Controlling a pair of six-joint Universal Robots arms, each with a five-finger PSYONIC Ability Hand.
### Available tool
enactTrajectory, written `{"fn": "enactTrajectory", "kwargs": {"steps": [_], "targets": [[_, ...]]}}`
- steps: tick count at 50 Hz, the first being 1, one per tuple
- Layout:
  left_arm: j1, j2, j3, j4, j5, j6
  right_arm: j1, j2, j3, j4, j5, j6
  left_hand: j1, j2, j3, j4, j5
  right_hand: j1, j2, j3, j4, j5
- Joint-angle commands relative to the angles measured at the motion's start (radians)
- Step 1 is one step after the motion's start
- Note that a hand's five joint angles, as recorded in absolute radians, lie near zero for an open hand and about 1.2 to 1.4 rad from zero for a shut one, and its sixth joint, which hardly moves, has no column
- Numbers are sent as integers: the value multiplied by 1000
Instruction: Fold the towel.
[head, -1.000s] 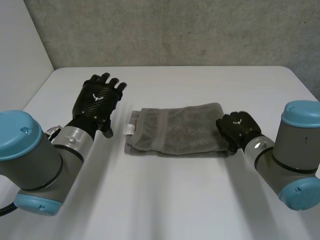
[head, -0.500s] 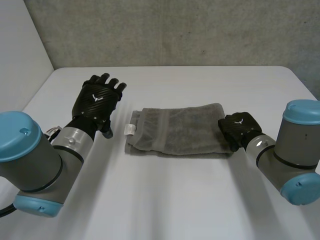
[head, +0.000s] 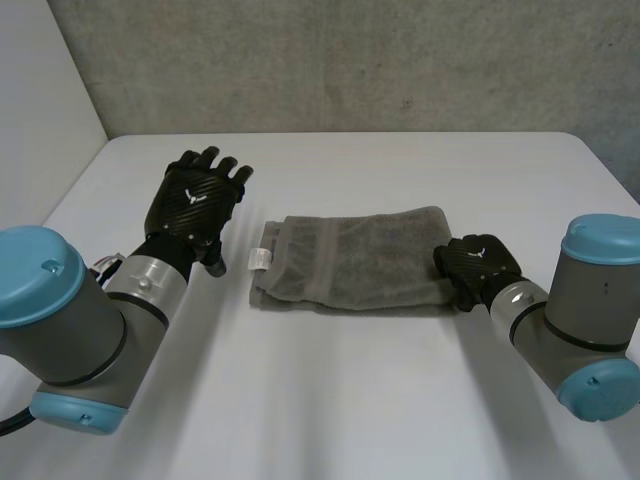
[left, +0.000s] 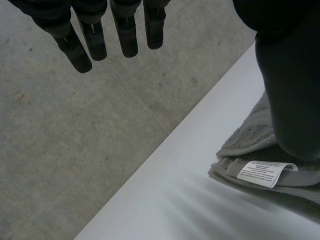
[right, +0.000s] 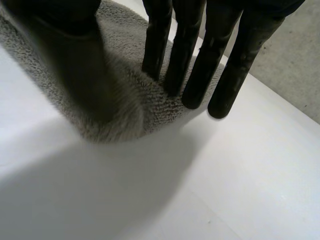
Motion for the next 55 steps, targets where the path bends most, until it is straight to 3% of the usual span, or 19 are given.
{"fn": "enactTrajectory", "kwargs": {"steps": [1, 8, 19, 22, 24, 27, 29, 38, 39, 40, 41, 42, 46, 48, 55], "targets": [[0, 0, -3, 4, 2, 0, -8, 4, 3, -33, 3, -2, -72, -70, -61, -72, -208, 364, 372, 382, 380, 376], [2, 3, -3, 4, 0, 0, -77, -6, 18, -10, 3, -19, -72, -70, -61, -72, -208, 364, 372, 382, 380, 376], [3, 16, 10, 2, -2, 1, -135, -142, -17, 95, -4, -121, -81, -78, -69, -81, -216, 364, 372, 382, 380, 376], [3, 29, 24, 4, -3, -2, -66, -153, -86, 96, -7, -117, -81, -78, -70, -81, -216, 364, 372, 382, 380, 376], [3, 35, 36, 4, -5, -5, 94, -138, -156, 90, -29, -109, -81, -78, -70, -81, -216, 364, 372, 382, 380, 376], [-2, 41, 55, 2, -5, -28, 158, -124, -187, 90, -43, -109, -78, -75, -67, -78, -214, 364, 372, 382, 380, 376], [-8, 43, 64, 2, -5, -48, 268, -54, -228, 86, -67, -109, -81, -78, -70, -81, -216, 364, 372, 382, 380, 376], [-38, 30, 147, -12, -37, -140, 400, 70, -284, 95, -50, -115, -81, -78, -70, -81, -216, 364, 372, 382, 380, 376], [-38, 30, 147, -12, -37, -140, 399, 71, -287, 96, -37, -109, -81, -78, -70, -81, -216, 56, 65, 75, 73, 69], [-46, 27, 165, -15, -47, -147, 396, 70, -284, 96, -17, -97, -81, -78, -70, -81, -216, -534, -525, -515, -518, -521], [-57, 23, 179, -21, -57, -155, 396, 70, -284, 96, -16, -97, -81, -78, -70, -81, -216, -540, -531, -521, -524, -527], [-57, 23, 179, -21, -57, -155, 394, 60, -279, 96, 14, -79, -81, -78, -70, -81, -216, -830, -821, -812, -814, -817], [-83, 0, 217, -49, -63, -182, 385, -7, -272, 101, 76, -8, -72, -70, -61, -72, -208, -858, -849, -840, -842, -845], [-92, -5, 230, -59, -63, -196, 347, -112, -246, 99, 102, 85, -72, -70, -61, -72, -208, -858, -849, -840, -842, -845], [-133, -63, 267, -98, -64, -255, 265, -179, -219, 102, 99, 227, -58, -55, -46, -57, -193, -858, -849, -840, -842, -845]]}}
